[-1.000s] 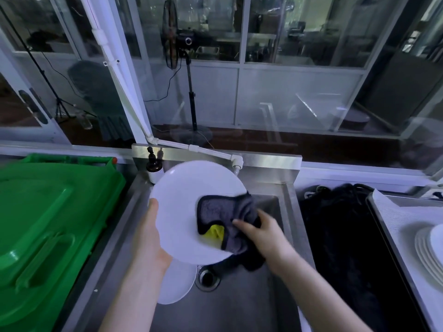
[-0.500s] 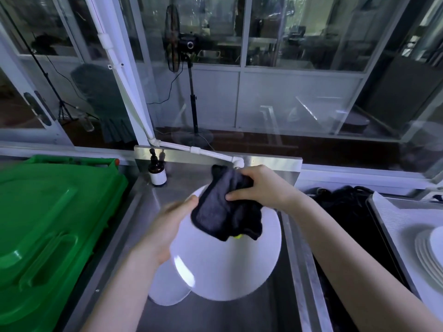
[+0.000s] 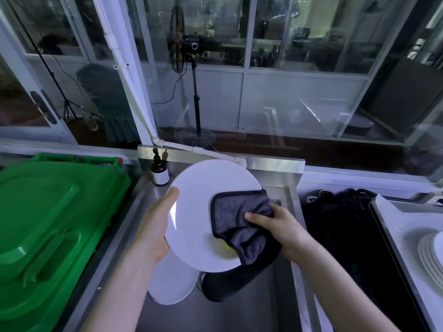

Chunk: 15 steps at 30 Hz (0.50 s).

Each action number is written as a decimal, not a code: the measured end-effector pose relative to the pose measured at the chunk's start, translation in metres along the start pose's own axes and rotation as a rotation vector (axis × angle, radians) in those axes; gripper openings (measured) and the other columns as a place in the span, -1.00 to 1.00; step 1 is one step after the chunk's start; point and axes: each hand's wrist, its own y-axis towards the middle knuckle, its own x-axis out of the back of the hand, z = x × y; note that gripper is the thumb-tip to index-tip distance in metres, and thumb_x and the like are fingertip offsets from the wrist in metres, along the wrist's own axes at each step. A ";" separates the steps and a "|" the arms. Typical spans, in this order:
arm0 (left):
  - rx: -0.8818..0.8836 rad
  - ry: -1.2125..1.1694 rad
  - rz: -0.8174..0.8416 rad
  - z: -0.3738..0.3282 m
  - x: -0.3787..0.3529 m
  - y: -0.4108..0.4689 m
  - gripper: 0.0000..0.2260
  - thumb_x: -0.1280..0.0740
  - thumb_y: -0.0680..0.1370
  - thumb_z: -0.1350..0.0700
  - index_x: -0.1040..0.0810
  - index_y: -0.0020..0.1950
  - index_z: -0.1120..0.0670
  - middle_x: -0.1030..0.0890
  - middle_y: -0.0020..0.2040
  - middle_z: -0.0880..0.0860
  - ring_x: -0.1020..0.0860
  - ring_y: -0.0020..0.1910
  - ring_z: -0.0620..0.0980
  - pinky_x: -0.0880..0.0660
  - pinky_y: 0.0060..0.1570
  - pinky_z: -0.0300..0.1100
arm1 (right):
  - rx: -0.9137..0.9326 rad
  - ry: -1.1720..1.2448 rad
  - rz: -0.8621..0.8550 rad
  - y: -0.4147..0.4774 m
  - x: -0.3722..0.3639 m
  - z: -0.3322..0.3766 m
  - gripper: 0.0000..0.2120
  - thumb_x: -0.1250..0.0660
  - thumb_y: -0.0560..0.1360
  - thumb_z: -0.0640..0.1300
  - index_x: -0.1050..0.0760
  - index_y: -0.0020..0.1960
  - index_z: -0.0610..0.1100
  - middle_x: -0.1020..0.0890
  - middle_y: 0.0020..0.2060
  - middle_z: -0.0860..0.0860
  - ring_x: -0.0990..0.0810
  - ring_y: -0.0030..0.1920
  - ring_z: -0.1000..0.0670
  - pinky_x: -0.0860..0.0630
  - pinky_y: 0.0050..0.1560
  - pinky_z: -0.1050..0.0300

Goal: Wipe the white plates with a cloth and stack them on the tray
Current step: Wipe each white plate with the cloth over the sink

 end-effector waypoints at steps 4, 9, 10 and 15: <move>-0.002 0.184 0.155 -0.022 -0.005 0.004 -0.77 -0.36 0.57 -0.05 -0.76 -0.01 0.03 -0.75 0.01 0.11 -0.73 -0.08 0.04 -0.61 -0.21 -0.15 | 0.211 -0.480 0.146 0.018 0.009 0.041 -0.81 -0.56 0.38 -0.17 -0.64 -0.04 -0.16 -0.73 -0.11 -0.06 -0.69 -0.02 -0.02 -0.59 0.06 0.09; -0.051 0.529 0.319 -0.033 -0.022 0.011 -0.88 -0.41 0.58 0.07 -0.76 0.00 -0.04 -0.76 0.00 0.04 -0.72 -0.01 0.00 -0.62 -0.03 -0.15 | 0.284 -0.803 0.258 0.026 -0.001 0.053 -0.80 -0.55 0.39 -0.10 -0.64 -0.06 -0.16 -0.71 -0.15 -0.07 -0.66 -0.09 -0.01 -0.54 -0.01 0.14; -0.105 0.509 0.277 -0.034 -0.021 0.012 -0.88 -0.43 0.57 0.09 -0.76 0.02 -0.08 -0.75 0.03 0.01 -0.71 0.04 -0.01 -0.60 0.04 -0.15 | 0.273 -0.725 0.224 0.025 0.001 0.049 -0.82 -0.54 0.40 -0.13 -0.64 -0.06 -0.18 -0.71 -0.15 -0.10 -0.67 -0.12 -0.02 -0.56 0.00 0.10; -0.225 0.176 -0.102 0.002 -0.018 -0.002 -0.70 -0.48 0.34 -0.14 -0.67 -0.03 -0.01 -0.71 -0.05 0.03 -0.65 -0.04 0.10 -0.52 0.04 0.08 | 0.101 0.059 -0.148 0.017 0.005 0.015 -0.89 -0.48 0.44 -0.28 -0.61 -0.07 -0.29 -0.71 -0.18 -0.18 -0.68 -0.14 -0.15 -0.63 -0.18 0.08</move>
